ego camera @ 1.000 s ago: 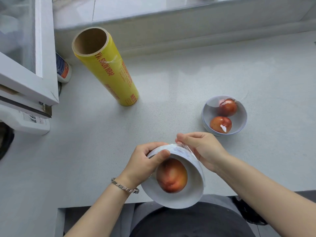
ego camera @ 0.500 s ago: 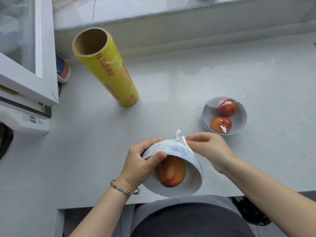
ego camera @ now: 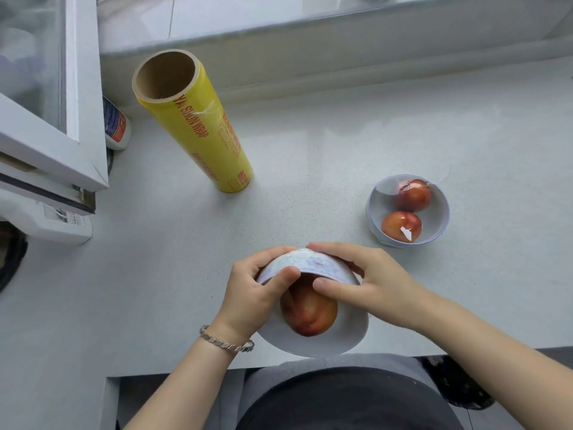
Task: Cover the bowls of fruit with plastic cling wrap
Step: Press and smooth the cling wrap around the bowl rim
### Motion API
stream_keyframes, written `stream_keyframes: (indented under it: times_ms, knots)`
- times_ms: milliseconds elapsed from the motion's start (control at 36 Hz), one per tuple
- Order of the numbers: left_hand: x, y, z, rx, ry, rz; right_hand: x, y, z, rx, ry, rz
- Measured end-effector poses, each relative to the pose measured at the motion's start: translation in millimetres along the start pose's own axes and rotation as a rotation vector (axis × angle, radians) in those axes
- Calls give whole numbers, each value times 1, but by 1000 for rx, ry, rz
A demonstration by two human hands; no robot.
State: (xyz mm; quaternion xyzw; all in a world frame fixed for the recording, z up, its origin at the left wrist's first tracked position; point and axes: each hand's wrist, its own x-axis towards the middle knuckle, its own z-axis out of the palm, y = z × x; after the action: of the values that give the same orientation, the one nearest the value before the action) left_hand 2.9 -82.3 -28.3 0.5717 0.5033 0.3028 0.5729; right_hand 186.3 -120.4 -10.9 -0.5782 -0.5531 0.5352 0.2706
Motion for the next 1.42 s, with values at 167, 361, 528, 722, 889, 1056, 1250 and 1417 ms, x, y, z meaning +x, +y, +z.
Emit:
stream_keyframes:
  times_ms: [167, 361, 528, 722, 889, 1056, 1250, 1417]
  knots:
    - [4, 2, -1, 16, -18, -19, 7, 2, -3, 140, -112, 71]
    - [-2, -6, 2, 7, -28, -62, 11, 4, -15, 250, -310, 181]
    - [-1, -8, 0, 13, -16, -72, 5, -9, -25, -25, -96, 103]
    - [4, -5, -2, -24, 0, -53, 9, -12, 0, 15, -168, -95]
    - [2, -15, -5, 23, 10, -89, 12, -9, 4, 27, -217, -18]
    - [5, -12, -4, -149, 183, -175, 7, 18, -5, 282, -194, 177]
    - [1, -8, 5, -284, 215, -277, 5, 26, -1, 499, -55, 124]
    - [11, -6, -9, -165, -32, -162, 7, 25, -1, 453, -31, 106]
